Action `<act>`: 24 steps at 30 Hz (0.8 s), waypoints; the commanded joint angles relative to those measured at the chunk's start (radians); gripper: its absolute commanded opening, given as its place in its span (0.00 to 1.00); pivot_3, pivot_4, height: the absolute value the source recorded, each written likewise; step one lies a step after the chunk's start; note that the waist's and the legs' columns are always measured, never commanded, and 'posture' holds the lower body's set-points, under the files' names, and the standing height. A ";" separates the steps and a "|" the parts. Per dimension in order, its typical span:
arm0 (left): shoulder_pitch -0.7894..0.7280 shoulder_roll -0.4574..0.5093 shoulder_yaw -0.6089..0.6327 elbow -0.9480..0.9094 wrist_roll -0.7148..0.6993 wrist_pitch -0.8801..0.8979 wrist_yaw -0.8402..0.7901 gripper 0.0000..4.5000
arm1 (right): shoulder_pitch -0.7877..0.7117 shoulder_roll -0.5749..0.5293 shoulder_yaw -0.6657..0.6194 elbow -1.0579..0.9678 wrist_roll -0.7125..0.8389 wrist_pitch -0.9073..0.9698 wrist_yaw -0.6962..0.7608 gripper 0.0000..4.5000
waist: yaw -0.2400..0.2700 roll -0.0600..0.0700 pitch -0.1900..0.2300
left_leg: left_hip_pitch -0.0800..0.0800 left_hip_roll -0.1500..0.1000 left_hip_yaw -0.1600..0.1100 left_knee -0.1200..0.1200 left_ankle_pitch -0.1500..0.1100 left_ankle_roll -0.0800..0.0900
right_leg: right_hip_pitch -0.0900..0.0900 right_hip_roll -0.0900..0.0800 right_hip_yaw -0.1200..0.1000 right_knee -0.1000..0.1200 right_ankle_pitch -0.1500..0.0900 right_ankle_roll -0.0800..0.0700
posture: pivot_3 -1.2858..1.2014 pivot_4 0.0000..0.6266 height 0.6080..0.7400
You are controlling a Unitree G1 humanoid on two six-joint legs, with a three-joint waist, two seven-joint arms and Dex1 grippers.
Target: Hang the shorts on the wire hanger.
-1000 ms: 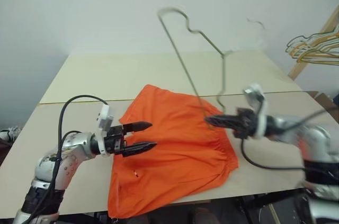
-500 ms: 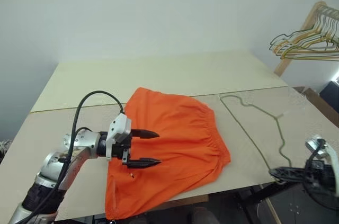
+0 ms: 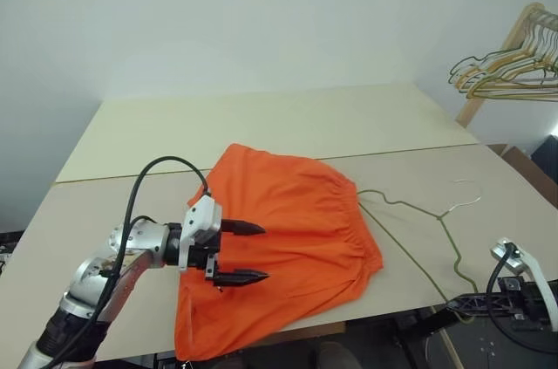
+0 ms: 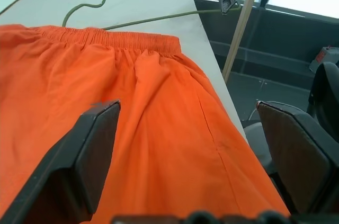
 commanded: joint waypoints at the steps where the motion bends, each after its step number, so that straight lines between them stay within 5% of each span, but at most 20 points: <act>1: 0.025 0.028 0.048 -0.051 -0.025 -0.003 -0.002 1.00 | -0.024 -0.014 0.011 -0.018 -0.001 -0.015 0.040 0.00 | 0.002 0.000 0.000 | 0.001 0.000 0.000 0.000 0.000 0.000 | 0.000 0.000 0.000 0.000 0.000 0.000 | 0.48 0.00 1.00; 8: 0.059 0.031 0.046 -0.066 -0.009 -0.014 0.008 1.00 | -0.045 -0.012 0.062 -0.065 -0.005 -0.038 0.082 0.00 | 0.008 0.000 0.000 | 0.001 0.000 0.000 0.000 0.000 -0.001 | -0.001 -0.001 0.000 0.000 0.000 0.000 | 0.48 0.00 1.00; 16: 0.050 0.002 0.021 -0.086 0.001 -0.006 0.052 1.00 | -0.403 0.086 0.339 0.179 -0.154 0.011 0.114 0.00 | 0.001 0.001 0.001 | 0.006 -0.001 0.001 0.000 0.000 0.000 | 0.003 -0.001 0.001 0.001 0.000 0.000 | 0.49 0.00 1.00; 24: 0.093 0.022 0.031 -0.105 0.011 -0.018 0.068 1.00 | -0.606 0.105 0.613 0.330 -0.248 -0.164 0.251 0.00 | 0.019 0.004 0.001 | 0.005 -0.001 0.000 0.000 0.002 -0.005 | 0.002 -0.001 -0.001 0.001 0.000 -0.001 | 0.51 0.00 1.00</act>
